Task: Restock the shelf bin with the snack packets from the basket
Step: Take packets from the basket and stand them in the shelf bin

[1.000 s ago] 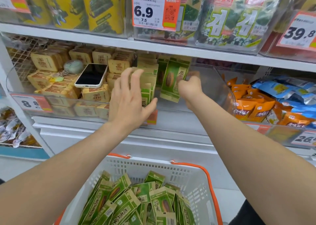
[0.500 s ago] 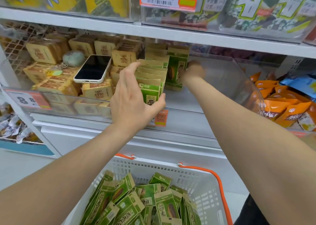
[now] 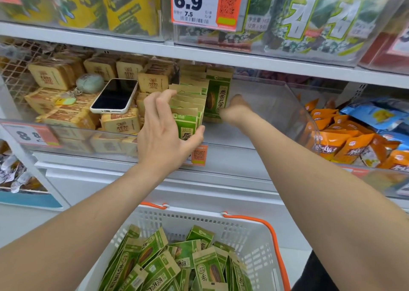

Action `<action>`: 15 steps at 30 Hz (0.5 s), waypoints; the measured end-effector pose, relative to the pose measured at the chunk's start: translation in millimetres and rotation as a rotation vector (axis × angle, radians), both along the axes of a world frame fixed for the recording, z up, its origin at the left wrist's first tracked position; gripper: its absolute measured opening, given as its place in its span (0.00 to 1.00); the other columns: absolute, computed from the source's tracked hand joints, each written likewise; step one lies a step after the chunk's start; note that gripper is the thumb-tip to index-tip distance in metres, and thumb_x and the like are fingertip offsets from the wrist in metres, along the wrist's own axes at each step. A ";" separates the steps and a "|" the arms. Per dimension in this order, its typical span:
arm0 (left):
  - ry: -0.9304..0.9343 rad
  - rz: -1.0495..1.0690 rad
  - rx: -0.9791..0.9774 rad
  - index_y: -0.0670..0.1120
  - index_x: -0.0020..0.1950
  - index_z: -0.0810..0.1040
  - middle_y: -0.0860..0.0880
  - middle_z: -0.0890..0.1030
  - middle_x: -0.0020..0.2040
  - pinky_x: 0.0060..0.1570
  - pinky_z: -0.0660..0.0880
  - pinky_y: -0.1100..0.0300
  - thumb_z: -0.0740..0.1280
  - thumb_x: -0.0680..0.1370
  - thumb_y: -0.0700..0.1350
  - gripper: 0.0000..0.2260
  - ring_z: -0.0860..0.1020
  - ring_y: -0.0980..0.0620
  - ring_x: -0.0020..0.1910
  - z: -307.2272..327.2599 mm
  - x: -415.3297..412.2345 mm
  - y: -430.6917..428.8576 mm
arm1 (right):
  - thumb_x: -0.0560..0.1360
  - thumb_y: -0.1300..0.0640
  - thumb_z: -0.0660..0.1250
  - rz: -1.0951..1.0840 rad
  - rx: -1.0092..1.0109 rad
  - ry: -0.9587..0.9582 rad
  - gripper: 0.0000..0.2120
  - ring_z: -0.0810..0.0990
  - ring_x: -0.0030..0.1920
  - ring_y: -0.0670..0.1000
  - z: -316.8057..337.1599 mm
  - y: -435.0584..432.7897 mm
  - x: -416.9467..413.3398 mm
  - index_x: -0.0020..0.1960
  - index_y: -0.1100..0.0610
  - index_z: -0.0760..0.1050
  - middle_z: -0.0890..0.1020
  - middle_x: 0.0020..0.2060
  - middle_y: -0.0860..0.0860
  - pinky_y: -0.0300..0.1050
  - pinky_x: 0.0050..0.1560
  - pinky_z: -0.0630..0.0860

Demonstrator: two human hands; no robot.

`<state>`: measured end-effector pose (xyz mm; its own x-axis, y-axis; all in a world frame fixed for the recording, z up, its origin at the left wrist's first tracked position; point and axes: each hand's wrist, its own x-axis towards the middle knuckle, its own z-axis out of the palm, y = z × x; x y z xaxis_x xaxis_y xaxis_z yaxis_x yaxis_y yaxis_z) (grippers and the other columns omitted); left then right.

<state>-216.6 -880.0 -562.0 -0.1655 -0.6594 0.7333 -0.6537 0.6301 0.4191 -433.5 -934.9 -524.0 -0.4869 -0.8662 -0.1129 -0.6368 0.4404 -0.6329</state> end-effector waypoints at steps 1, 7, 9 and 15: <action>-0.003 0.002 -0.018 0.44 0.76 0.65 0.42 0.67 0.70 0.49 0.79 0.49 0.76 0.73 0.61 0.39 0.70 0.45 0.66 -1.2 0.5 -0.1 | 0.81 0.61 0.65 0.006 0.008 0.011 0.27 0.75 0.68 0.61 1.4 5.5 0.2 0.77 0.65 0.61 0.75 0.68 0.60 0.46 0.54 0.73; -0.156 0.049 -0.429 0.48 0.65 0.68 0.42 0.68 0.64 0.58 0.63 0.41 0.73 0.75 0.58 0.26 0.69 0.38 0.64 -14.1 5.1 9.3 | 0.76 0.60 0.59 -0.025 -0.396 0.264 0.12 0.80 0.47 0.61 15.1 51.3 13.3 0.51 0.61 0.80 0.82 0.45 0.59 0.45 0.43 0.71; -0.260 -0.005 -0.542 0.48 0.60 0.70 0.44 0.65 0.61 0.56 0.62 0.42 0.72 0.72 0.52 0.21 0.68 0.39 0.64 -19.5 9.7 11.4 | 0.76 0.58 0.59 0.044 -0.500 0.419 0.12 0.79 0.42 0.61 19.6 73.4 27.8 0.48 0.56 0.81 0.83 0.42 0.56 0.47 0.39 0.71; -0.379 0.088 -0.382 0.44 0.59 0.76 0.39 0.74 0.62 0.62 0.65 0.38 0.71 0.72 0.50 0.19 0.69 0.34 0.68 -16.0 17.9 17.5 | 0.77 0.57 0.60 0.217 -0.461 0.579 0.08 0.80 0.46 0.59 6.7 116.8 50.4 0.50 0.54 0.78 0.84 0.46 0.54 0.49 0.39 0.70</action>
